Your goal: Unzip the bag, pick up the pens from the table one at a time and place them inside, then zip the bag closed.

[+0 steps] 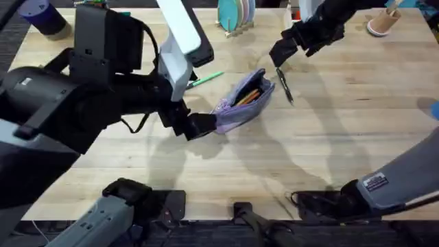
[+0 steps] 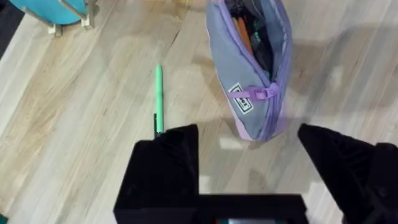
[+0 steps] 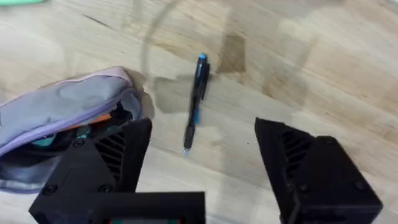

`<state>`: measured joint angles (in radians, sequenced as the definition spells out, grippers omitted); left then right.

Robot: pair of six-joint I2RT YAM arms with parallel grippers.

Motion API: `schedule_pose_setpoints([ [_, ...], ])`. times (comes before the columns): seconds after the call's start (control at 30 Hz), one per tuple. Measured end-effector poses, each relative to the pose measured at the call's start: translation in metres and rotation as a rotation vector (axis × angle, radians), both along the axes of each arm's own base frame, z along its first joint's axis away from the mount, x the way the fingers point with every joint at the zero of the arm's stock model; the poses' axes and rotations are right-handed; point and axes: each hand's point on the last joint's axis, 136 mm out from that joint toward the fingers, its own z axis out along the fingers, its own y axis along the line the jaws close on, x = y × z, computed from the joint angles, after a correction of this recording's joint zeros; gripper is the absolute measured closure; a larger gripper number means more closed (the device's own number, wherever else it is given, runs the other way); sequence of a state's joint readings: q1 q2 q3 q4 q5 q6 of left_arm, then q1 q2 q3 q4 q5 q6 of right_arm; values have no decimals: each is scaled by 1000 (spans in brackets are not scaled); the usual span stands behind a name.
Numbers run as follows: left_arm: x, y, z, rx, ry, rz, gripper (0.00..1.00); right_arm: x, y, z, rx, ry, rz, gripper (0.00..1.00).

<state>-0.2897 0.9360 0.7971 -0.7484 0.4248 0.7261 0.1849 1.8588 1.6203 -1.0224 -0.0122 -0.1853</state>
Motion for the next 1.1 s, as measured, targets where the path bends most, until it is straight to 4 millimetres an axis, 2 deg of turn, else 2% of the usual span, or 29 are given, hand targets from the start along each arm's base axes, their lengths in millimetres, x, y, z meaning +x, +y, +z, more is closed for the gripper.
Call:
schedule_pose_setpoints([
  [0.27,0,0,0,0,0,0,7,6,1,-29,-3,56,-64,4],
  [0.33,0,0,0,0,0,0,7,5,0,-58,-16,128,-106,6],
  [0.47,0,0,0,0,0,0,7,2,-1,-76,-24,174,-137,6],
  [0.6,0,0,0,0,0,0,7,-2,-2,-87,-34,208,-156,15],
  [0.73,0,0,0,0,0,0,7,-2,-2,-88,-43,206,-168,50],
  [0.87,0,0,0,0,0,0,7,-1,-5,-89,-58,199,-184,150],
  [0.93,0,0,0,0,0,0,7,-2,-6,-89,-65,196,-188,238],
  [1.1,1,0,1,-1,-3,0,7,-7,-8,-90,-68,197,-201,587],
])
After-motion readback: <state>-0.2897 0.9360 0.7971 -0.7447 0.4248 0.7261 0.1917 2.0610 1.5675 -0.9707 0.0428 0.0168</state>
